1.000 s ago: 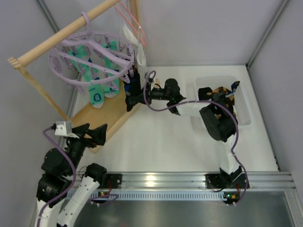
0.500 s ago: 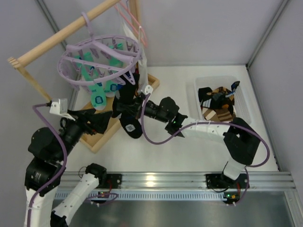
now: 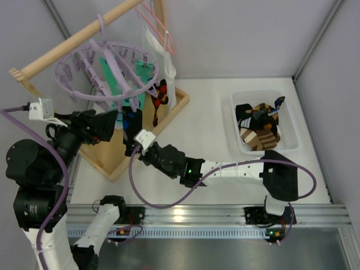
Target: Remove the socks clipped to the hanger
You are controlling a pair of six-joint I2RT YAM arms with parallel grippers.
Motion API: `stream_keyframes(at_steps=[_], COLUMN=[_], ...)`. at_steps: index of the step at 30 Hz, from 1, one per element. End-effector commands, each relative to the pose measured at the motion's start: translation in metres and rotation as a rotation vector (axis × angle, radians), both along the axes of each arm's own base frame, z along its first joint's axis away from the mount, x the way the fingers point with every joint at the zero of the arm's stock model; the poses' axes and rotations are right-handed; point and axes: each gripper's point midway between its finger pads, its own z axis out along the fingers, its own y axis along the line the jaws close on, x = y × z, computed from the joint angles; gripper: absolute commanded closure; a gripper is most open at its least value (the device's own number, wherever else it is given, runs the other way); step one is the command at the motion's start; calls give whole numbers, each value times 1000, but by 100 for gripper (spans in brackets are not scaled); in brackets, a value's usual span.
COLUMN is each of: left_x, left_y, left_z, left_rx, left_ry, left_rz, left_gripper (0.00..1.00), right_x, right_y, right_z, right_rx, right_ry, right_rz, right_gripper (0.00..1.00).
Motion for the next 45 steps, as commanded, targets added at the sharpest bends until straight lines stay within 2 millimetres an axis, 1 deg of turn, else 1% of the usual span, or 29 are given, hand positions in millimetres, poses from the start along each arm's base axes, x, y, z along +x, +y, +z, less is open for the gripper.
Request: stream_keyframes(at_steps=[1,3,4,5,6,7,8,9,10,11,13,14,15,16,17,18,19,20,22,23,24,26,29,30,32,34,37,41,45], left_x=[44,49,46,46,45,49,50,56,58,60,68,70,75,77,79,81,83,85,92,94,96,97,99,97,97,97,95,97,96], left_y=[19,26,29,32,35,40,41,40,43,42,43,39,42,41,41,43,46,55,66,62,69,66,71,76,74,78,79,73,62], left_z=[-48,-55,-54,-55,-54,-56,-58,-60,-61,-63,-67,-69,-72,-73,-75,-77,-78,-81,-91,-95,-98,-101,-104,-104,-109,-111,-111,-115,-115], left_rx=[72,82,89,95,102,117,124,133,148,157,190,206,220,234,243,253,266,284,328,347,369,391,428,438,462,479,481,481,442], left_ry=[199,215,204,201,198,205,210,224,227,233,249,254,269,272,277,286,293,308,353,363,379,380,400,402,417,425,431,455,447], left_rz=[116,155,168,186,202,228,231,230,243,241,240,227,245,243,248,259,281,338,409,410,466,468,519,556,565,599,616,600,563], left_gripper=[2,2,2,2,2,2,2,2,2,2,2,2,2,2,2,2,2,2,2,2,2,2,3,3,4,5,7,13,14], right_x=[-6,-10,-8,-5,-4,0,3,5,6,7,10,11,11,14,15,16,17,19,20,21,22,23,25,26,29,32,34,40,45], right_y=[6,17,20,24,27,28,33,33,37,41,44,49,51,53,56,58,63,64,69,72,75,79,84,85,87,88,90,93,95], right_z=[14,11,19,9,6,16,6,5,11,3,9,2,0,4,-4,-6,-11,-12,-9,-16,-17,-19,-22,-24,-28,-29,-30,-35,-40], right_rx=[-43,-71,-60,-88,-111,-96,-126,-136,-127,-151,-150,-170,-180,-176,-201,-209,-219,-228,-219,-237,-242,-249,-258,-261,-268,-273,-279,-293,-313], right_ry=[-62,-73,-76,-80,-86,-93,-110,-118,-123,-134,-142,-151,-155,-161,-175,-182,-189,-198,-199,-200,-204,-211,-216,-216,-217,-219,-223,-232,-241], right_rz=[-127,-150,-172,-191,-201,-237,-253,-278,-288,-290,-305,-304,-313,-321,-324,-326,-331,-338,-334,-334,-327,-325,-320,-318,-319,-314,-304,-294,-290], right_gripper=[100,100,100,100,100,100,100,100,100,100,100,100,100,100,100,100,100,100,100,100,100,100,100,100,100,100,100,100,100])
